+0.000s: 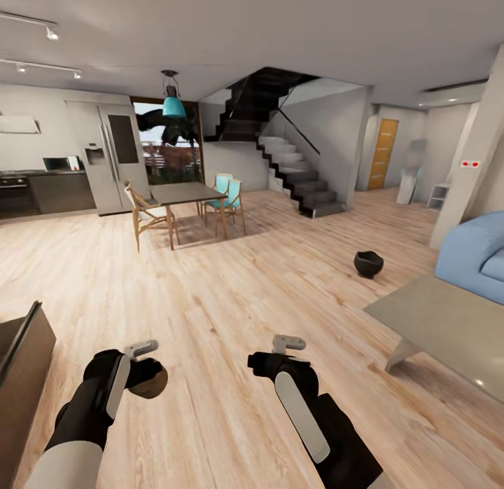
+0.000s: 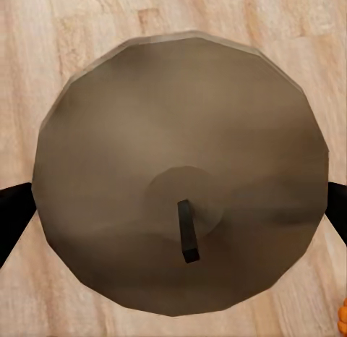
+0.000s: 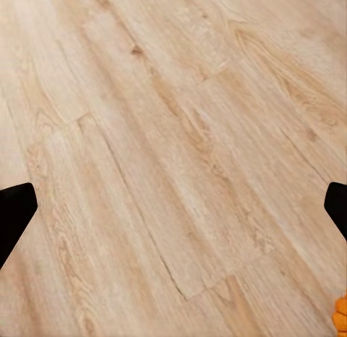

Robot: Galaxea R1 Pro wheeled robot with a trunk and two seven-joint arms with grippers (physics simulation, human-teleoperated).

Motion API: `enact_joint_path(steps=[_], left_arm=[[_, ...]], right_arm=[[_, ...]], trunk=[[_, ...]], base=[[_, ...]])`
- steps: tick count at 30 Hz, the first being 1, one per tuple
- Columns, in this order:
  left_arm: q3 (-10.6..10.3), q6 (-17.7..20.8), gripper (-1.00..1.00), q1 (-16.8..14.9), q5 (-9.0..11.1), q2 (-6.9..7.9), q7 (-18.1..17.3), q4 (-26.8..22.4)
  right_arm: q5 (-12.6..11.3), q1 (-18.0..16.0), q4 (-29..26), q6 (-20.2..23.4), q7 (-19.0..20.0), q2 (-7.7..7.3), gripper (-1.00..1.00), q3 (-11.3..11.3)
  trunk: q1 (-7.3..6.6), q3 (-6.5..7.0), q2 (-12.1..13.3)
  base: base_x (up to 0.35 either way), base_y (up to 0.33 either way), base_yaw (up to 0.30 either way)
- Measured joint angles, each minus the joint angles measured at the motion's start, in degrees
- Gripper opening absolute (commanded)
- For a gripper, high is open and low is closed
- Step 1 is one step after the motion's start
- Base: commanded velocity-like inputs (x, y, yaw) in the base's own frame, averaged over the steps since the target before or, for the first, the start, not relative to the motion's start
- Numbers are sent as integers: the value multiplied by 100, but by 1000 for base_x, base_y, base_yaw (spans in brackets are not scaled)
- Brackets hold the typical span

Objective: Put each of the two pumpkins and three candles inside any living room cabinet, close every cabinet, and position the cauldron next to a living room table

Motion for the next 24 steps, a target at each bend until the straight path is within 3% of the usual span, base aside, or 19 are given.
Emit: enact_joint_path(steps=[12, 24], left_arm=[[0, 0, -100, 0, 15, 2, 0, -1], [-10, -3, -100, 1, 15, -24, -2, 1]], right_arm=[[0, 0, -4, -3, 5, 0, 100, 1], [1, -1, 4, -2, 5, 0, 100, 2]], trunk=[[0, -3, 0], [2, -3, 0]], base=[[227, 240, 221], [40, 18, 288]])
